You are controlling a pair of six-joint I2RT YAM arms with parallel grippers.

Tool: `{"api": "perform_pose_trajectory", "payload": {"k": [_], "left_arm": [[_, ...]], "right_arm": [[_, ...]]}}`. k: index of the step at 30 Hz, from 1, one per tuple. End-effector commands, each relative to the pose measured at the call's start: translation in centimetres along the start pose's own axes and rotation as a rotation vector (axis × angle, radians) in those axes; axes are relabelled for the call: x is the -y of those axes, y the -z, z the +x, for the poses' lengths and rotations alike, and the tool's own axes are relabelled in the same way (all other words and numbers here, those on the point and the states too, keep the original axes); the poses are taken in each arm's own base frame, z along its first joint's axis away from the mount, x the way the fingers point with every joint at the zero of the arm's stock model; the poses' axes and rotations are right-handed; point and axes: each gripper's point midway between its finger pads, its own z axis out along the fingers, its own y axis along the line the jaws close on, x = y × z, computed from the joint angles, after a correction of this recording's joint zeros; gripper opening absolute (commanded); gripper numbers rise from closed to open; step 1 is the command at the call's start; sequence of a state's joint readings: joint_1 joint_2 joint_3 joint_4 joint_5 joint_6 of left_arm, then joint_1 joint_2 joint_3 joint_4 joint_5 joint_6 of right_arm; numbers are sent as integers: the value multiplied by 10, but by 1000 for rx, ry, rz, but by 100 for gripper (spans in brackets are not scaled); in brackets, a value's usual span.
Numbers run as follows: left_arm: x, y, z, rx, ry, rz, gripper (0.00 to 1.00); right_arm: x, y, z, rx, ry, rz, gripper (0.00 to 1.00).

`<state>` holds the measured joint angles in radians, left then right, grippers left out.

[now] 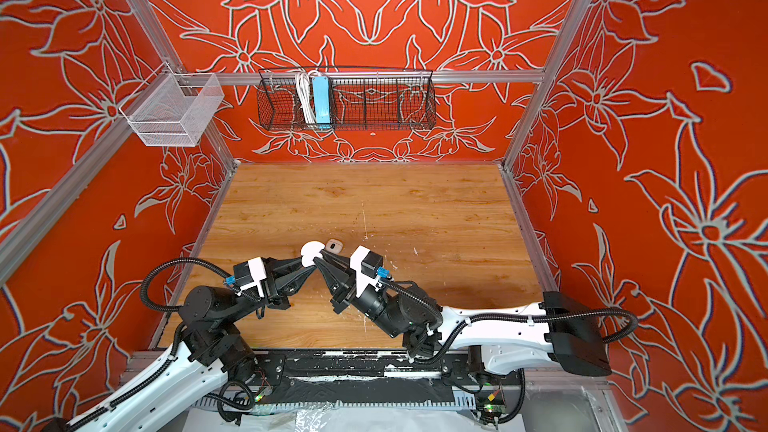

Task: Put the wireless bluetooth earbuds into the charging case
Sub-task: 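Press the white earbud down into the round case with the right gripper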

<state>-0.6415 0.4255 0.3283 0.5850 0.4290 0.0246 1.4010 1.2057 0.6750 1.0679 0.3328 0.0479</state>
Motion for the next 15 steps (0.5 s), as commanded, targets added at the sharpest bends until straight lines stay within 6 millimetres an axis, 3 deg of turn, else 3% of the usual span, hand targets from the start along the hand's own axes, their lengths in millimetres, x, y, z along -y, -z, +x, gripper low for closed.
{"api": "perform_pose_trajectory", "payload": {"k": [1, 7, 12, 13, 15], "left_arm": [[-5, 2, -23, 61, -17, -35, 0], [-3, 4, -26, 72, -8, -32, 0], [4, 3, -24, 66, -11, 13, 0], [5, 3, -23, 64, -12, 19, 0], [6, 3, -23, 63, -13, 23, 0]], "right_arm": [[-5, 3, 12, -27, -11, -26, 14], [2, 6, 24, -64, -9, 7, 17], [7, 7, 23, -72, -2, 33, 17], [7, 6, 23, -79, 2, 34, 19], [7, 5, 21, -83, 2, 40, 33]]}}
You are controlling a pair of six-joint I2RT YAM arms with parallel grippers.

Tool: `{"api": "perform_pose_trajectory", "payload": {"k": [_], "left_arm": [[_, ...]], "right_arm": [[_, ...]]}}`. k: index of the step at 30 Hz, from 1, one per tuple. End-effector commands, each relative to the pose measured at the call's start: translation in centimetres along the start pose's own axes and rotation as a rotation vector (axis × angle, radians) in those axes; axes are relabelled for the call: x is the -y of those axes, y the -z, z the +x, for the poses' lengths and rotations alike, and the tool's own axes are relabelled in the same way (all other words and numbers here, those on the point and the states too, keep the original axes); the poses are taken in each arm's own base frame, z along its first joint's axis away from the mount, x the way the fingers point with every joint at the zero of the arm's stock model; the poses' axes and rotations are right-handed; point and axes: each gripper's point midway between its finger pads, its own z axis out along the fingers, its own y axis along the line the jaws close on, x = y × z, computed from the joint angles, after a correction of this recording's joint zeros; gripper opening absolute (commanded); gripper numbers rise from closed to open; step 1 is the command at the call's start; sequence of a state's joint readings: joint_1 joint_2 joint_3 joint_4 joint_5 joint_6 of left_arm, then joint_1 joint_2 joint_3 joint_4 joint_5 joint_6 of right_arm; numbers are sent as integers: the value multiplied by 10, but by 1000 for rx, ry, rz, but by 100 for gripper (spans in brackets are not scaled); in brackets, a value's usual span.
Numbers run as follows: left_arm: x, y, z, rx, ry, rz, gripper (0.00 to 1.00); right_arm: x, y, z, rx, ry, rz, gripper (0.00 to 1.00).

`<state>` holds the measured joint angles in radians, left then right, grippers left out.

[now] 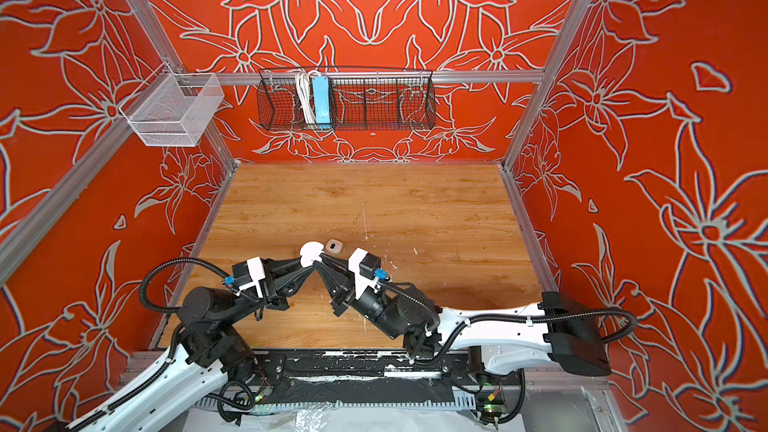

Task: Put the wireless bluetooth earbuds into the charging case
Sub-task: 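Press the white earbud down into the round case with the right gripper, then open the right gripper and withdraw it from the case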

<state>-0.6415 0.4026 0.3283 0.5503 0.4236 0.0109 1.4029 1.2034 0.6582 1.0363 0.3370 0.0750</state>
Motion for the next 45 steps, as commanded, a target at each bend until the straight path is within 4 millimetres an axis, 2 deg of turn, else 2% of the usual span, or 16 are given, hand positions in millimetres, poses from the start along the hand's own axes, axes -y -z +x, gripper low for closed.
{"api": "perform_pose_trajectory", "payload": {"k": [1, 3, 5, 9, 13, 22, 25, 32, 39, 42, 44, 45], "left_arm": [[5, 1, -24, 71, -30, 25, 0], [5, 1, -24, 72, -32, 19, 0], [4, 2, -23, 71, -34, 14, 0], [4, 2, -21, 65, -36, 14, 0], [3, 1, -18, 59, -34, 14, 0], [6, -1, -18, 59, -33, 32, 0], [9, -1, -18, 59, -34, 51, 0], [14, 1, -20, 64, -35, 76, 0], [15, 1, -22, 69, -41, 80, 0], [8, 3, -17, 44, -34, 37, 0], [-2, 5, -10, 9, -19, -27, 0], [-7, 5, -4, -21, -9, -58, 0]], "right_arm": [[7, 2, 7, -40, 15, 42, 40], [11, 4, 6, -42, 21, 62, 49], [16, 6, 2, -40, 27, 89, 52], [23, 12, -5, -29, 33, 118, 53], [20, 13, -11, -27, 35, 99, 53], [19, 15, -12, -34, 49, 94, 54], [21, 15, -12, -38, 54, 103, 51], [25, 16, -12, -41, 60, 126, 36], [22, 18, -13, -41, 63, 101, 35], [34, 25, -14, -47, 92, 155, 35], [53, 34, -12, -77, 112, 249, 37], [69, 40, -9, -109, 117, 322, 39]]}}
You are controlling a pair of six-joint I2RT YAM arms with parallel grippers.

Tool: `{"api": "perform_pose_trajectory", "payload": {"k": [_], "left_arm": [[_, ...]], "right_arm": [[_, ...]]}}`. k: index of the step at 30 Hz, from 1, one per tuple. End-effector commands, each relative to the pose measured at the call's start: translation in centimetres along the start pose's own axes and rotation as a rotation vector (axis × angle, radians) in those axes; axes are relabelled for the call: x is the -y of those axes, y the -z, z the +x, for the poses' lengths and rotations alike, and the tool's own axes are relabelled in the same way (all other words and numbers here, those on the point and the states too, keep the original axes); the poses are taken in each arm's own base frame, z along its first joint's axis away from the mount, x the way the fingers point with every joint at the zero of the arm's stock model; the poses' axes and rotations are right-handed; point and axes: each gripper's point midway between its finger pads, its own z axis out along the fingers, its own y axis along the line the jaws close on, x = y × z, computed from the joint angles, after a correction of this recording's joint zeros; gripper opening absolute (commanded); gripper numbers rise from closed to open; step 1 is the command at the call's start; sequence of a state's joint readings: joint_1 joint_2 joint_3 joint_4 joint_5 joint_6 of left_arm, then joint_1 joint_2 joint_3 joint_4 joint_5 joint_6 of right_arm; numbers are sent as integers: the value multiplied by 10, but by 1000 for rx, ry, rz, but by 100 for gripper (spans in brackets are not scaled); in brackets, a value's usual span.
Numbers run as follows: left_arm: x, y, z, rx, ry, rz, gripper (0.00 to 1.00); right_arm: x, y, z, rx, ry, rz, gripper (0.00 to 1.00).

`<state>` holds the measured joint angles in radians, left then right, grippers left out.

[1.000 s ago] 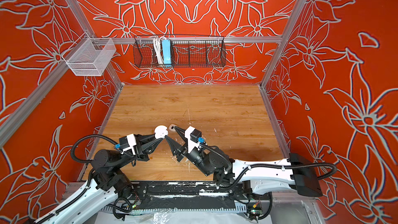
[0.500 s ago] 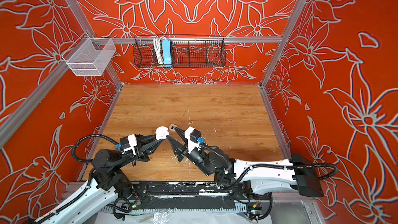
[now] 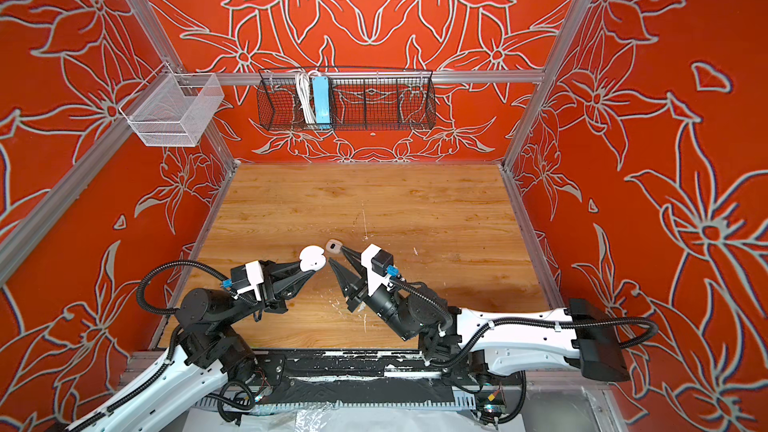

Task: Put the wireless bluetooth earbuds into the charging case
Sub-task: 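Open the right gripper and withdraw it from the case, then move the open right gripper down over the second loose white earbud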

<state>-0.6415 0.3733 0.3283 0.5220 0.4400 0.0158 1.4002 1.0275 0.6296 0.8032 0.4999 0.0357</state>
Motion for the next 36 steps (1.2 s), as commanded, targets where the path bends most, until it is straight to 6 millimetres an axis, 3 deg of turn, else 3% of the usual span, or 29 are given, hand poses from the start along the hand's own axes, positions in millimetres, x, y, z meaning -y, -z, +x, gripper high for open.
{"api": "perform_pose_trajectory", "payload": {"k": [1, 3, 6, 9, 15, 21, 30, 36], "left_arm": [[-16, 2, 4, -49, 3, -99, 0], [-24, 2, 20, -99, 25, -141, 0], [-24, 4, 40, -114, 38, -138, 0], [-28, 10, 53, -127, 50, -173, 0], [-28, 20, 57, -139, 44, -193, 0], [-25, 25, 58, -151, 44, -189, 0], [-24, 28, 58, -157, 29, -193, 0], [-24, 28, 57, -157, 24, -191, 0]], "right_arm": [[50, 11, 12, -82, 36, 217, 39], [95, 19, 33, -176, -29, 370, 38], [152, 35, 81, -349, -144, 535, 38], [176, 46, 126, -498, -185, 605, 38], [187, 51, 210, -787, -194, 637, 44], [191, 29, 265, -980, -130, 605, 44], [210, 25, 300, -1087, -72, 646, 42], [214, 33, 306, -1101, -83, 688, 43]]}}
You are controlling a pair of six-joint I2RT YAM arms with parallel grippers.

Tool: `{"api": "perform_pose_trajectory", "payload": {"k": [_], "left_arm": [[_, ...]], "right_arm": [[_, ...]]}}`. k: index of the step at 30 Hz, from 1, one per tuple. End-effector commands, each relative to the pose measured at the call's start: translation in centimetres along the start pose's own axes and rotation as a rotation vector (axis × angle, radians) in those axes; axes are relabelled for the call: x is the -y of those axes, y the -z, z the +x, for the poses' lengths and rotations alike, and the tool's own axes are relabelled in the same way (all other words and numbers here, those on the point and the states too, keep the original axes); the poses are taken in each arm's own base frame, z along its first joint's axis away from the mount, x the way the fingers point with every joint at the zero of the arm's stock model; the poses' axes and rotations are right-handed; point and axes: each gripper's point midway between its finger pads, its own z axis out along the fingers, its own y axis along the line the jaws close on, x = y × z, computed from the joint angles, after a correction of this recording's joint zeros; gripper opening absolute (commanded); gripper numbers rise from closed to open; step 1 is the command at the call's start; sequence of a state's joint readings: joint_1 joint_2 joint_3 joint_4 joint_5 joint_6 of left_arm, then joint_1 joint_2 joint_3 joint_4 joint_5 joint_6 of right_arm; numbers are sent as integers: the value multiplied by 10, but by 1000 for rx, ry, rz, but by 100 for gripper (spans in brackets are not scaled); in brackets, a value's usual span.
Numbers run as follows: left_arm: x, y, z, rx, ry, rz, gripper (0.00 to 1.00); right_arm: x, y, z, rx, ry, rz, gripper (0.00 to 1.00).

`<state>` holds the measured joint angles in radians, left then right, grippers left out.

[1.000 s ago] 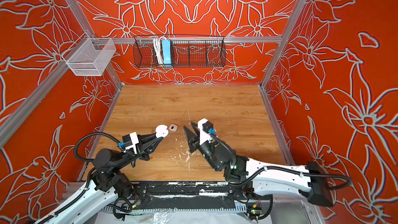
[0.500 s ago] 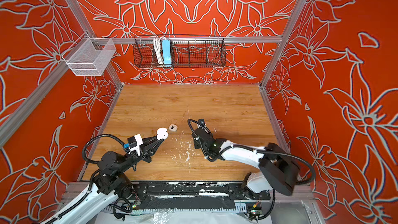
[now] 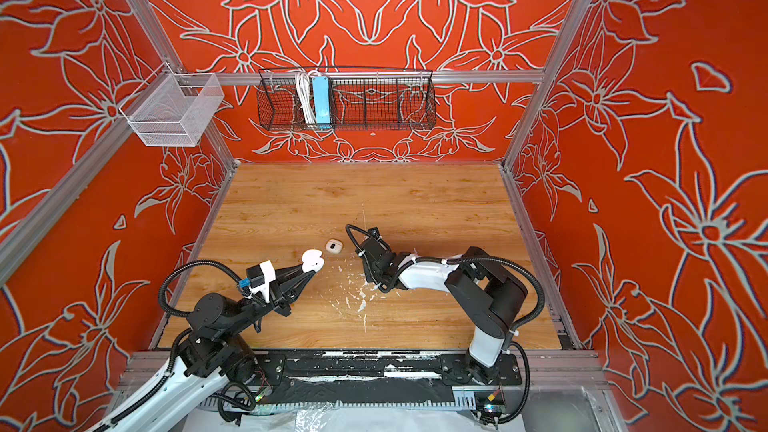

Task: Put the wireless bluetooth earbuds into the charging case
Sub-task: 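Move the open right gripper down over the second loose white earbud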

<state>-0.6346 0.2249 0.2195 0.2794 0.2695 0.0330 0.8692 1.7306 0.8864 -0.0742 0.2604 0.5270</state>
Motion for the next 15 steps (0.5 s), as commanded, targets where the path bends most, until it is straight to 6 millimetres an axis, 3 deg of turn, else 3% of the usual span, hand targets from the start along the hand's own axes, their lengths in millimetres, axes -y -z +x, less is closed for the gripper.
{"api": "perform_pose_trajectory", "payload": {"k": [1, 13, 15], "left_arm": [[-1, 2, -11, 32, -25, -10, 0], [-2, 6, -16, 46, -33, -19, 0], [-1, 6, -15, 46, -31, -16, 0]], "right_arm": [[4, 0, 2, -11, -25, 24, 43], [28, -2, 19, -39, -43, 126, 42], [31, -2, 20, -45, -39, 150, 38]]}}
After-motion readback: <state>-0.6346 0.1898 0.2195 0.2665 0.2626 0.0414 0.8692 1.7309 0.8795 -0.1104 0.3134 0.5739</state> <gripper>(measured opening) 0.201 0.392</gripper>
